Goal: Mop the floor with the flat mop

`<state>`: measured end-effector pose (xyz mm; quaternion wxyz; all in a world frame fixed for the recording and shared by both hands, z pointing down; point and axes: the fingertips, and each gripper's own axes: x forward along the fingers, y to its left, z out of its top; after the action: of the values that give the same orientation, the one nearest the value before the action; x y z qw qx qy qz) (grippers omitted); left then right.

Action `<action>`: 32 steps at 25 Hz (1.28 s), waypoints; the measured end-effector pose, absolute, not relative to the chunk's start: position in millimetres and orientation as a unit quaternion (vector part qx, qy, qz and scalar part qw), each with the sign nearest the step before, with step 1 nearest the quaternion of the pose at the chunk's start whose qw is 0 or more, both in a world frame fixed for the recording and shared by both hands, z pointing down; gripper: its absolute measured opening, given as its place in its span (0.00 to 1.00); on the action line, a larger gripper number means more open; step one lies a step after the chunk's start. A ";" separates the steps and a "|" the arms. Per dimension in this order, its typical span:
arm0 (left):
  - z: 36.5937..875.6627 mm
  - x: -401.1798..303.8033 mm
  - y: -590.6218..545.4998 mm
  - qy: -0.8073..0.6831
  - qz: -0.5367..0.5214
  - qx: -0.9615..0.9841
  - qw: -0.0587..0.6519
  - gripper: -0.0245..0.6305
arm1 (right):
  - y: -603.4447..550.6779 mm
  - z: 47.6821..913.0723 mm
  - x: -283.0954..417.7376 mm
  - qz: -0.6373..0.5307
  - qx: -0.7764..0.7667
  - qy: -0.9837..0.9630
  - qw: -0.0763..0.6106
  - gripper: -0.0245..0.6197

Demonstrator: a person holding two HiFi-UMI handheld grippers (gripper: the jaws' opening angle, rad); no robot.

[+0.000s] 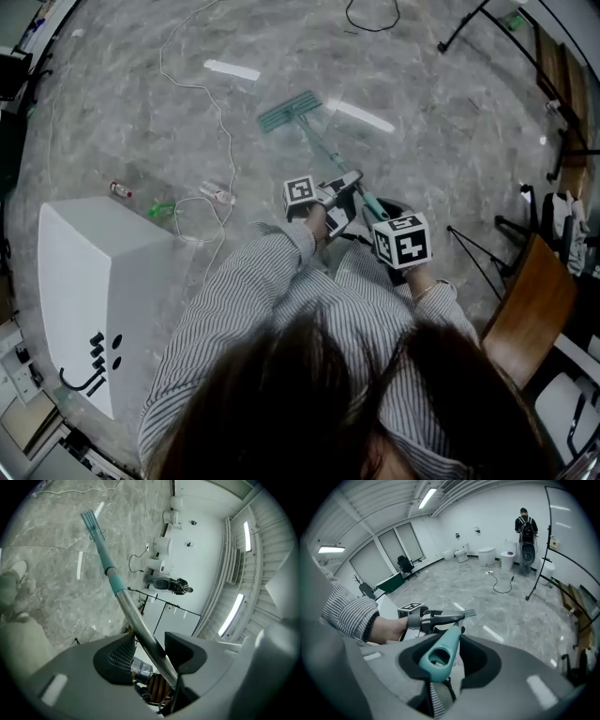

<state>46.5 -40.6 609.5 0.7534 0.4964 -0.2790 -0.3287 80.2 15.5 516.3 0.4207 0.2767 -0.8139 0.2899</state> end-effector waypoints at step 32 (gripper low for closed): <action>659.6 -442.7 -500.3 -0.413 -0.403 0.431 0.694 0.30 | -449.5 580.2 -393.1 0.249 0.211 -0.853 0.408 0.22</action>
<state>-442.7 -500.3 659.6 0.6939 0.4307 -0.4125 -0.4035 -393.1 -449.5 580.2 0.4079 0.2110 -0.8527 0.2489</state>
